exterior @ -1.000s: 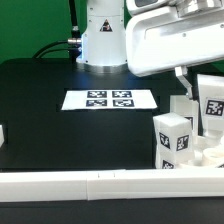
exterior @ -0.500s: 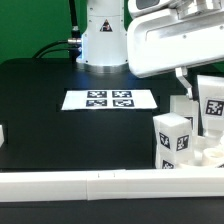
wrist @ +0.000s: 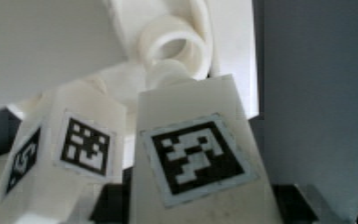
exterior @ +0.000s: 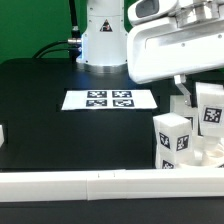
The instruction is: Assemble stool
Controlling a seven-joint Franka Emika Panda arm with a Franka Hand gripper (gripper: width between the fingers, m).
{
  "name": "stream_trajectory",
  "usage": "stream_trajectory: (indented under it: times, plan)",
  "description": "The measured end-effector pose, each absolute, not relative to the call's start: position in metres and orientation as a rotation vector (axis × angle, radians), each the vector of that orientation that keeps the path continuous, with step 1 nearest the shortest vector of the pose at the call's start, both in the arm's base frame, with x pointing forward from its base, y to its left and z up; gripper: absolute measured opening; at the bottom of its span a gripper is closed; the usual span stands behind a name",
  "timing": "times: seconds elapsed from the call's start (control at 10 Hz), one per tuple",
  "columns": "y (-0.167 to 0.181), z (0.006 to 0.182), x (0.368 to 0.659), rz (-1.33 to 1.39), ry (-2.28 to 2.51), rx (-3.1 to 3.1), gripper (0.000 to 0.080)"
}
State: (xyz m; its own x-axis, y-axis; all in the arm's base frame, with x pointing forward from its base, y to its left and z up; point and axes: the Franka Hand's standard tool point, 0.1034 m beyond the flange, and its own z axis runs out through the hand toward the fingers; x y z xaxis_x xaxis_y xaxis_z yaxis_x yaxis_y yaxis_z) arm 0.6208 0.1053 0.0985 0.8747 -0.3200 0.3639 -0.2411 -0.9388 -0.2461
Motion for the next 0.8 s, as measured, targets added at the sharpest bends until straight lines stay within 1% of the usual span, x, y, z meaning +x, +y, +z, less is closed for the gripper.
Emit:
stream_trajectory:
  times: [0.4, 0.7, 0.8]
  plan:
    - [0.111, 0.091, 0.62, -0.592, 0.427, -2.855, 0.0323]
    - [0.111, 0.077, 0.615, -0.567, 0.429, -2.866, 0.0323]
    - [0.112, 0.076, 0.616, -0.586, 0.428, -2.864, 0.0323]
